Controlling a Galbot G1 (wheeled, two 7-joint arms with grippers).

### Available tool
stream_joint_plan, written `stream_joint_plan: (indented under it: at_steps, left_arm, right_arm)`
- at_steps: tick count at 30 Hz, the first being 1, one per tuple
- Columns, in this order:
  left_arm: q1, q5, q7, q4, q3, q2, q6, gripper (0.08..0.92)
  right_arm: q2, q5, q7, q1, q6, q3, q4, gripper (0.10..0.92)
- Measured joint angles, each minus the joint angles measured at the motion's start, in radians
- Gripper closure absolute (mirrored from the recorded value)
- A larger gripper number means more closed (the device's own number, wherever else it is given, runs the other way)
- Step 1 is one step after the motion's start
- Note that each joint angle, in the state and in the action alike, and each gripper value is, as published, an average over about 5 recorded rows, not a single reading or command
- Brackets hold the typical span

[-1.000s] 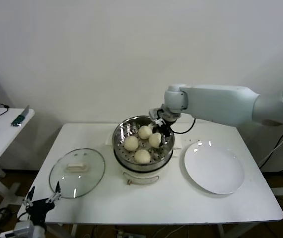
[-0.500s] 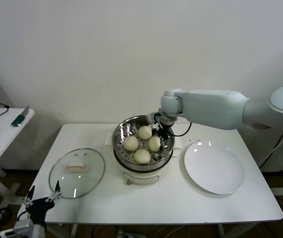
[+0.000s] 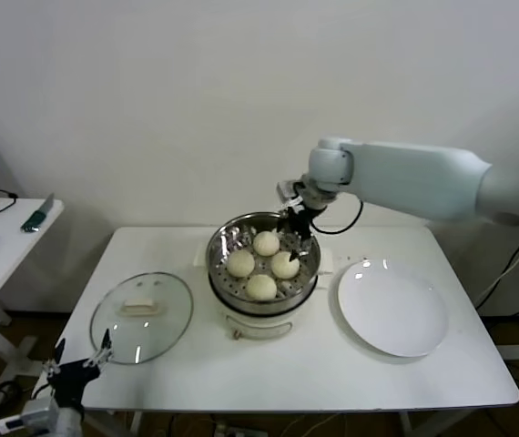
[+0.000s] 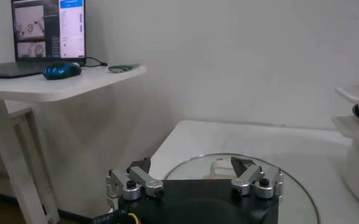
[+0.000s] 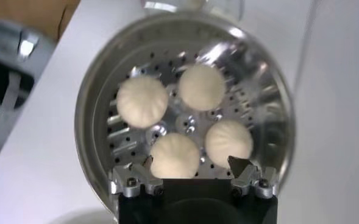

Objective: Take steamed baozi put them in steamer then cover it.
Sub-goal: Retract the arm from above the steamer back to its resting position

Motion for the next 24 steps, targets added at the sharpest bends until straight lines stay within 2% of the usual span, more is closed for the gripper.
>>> stream_joint_plan:
  at_steps: [5, 13, 20, 24]
  left_arm:
    - [-0.003, -0.012, -0.005, -0.001, 0.007, 0.015, 0.009, 0.177]
    - [-0.009, -0.020, -0.008, -0.011, 0.030, 0.051, 0.014, 0.177]
    - [-0.025, -0.021, -0.012, -0.007, 0.048, 0.087, 0.006, 0.285]
    - [-0.034, -0.007, -0.008, 0.004, 0.057, 0.104, -0.008, 0.224]
  right_arm:
    - [-0.096, 0.090, 0.099, -0.023, -0.026, 0.107, 0.068, 0.203]
    - [-0.265, 0.135, 0.391, -0.219, -0.054, 0.412, 0.167, 0.203]
    - [-0.404, 0.103, 0.620, -0.518, -0.051, 0.743, 0.242, 0.203]
    - [-0.466, 0.068, 0.710, -0.723, -0.029, 0.948, 0.280, 0.203]
